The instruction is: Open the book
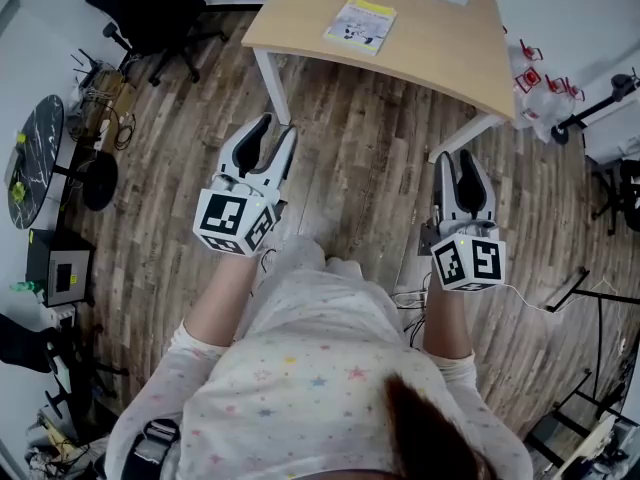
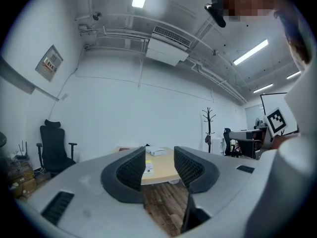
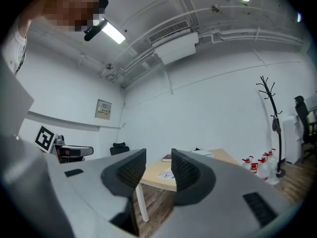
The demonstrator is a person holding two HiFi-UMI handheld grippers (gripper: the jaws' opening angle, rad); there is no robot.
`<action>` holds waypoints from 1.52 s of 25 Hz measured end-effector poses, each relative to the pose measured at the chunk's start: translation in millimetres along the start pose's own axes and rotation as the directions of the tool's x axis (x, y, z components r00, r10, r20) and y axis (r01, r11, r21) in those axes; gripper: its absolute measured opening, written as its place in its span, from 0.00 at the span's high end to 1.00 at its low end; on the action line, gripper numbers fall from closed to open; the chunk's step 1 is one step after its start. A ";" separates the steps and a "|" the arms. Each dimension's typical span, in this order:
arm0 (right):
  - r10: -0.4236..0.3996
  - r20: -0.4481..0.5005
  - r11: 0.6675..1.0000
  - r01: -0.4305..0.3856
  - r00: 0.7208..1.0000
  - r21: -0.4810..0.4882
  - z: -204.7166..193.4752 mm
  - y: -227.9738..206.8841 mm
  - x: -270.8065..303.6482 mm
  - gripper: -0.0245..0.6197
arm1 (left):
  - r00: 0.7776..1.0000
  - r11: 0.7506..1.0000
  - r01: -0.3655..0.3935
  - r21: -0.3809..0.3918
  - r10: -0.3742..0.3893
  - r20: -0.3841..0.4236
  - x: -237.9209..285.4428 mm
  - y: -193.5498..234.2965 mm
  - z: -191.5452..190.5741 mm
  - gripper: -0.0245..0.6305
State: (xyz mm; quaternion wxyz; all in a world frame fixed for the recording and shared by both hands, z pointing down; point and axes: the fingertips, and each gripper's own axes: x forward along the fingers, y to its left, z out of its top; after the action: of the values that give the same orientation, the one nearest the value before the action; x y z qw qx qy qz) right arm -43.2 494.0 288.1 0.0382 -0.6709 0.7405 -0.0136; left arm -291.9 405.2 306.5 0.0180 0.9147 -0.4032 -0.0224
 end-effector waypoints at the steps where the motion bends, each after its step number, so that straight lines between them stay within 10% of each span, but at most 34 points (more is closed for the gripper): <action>1: 0.000 -0.003 1.000 0.000 1.000 0.002 -1.3 -2.0 1.5 0.73 | 1.000 1.000 -0.009 -0.002 0.009 -0.007 2.2 0.5 -1.7 0.69; 8: 0.029 0.013 0.999 -0.030 0.999 0.024 -3.1 -12.2 26.1 0.56 | 1.000 1.000 -0.008 0.001 0.008 -0.028 30.8 3.2 -7.3 0.58; 38: -0.026 -0.108 0.998 0.032 0.994 0.056 -25.3 -139.3 280.0 0.56 | 0.994 0.999 0.051 -0.015 -0.052 -0.097 308.9 113.3 -31.7 0.58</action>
State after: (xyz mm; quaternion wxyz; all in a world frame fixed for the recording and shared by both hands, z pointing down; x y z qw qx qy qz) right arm 66.0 200.9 312.5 0.0174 -0.6784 0.7310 -0.0716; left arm -165.3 101.2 335.7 0.0425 0.9246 -0.3780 0.0191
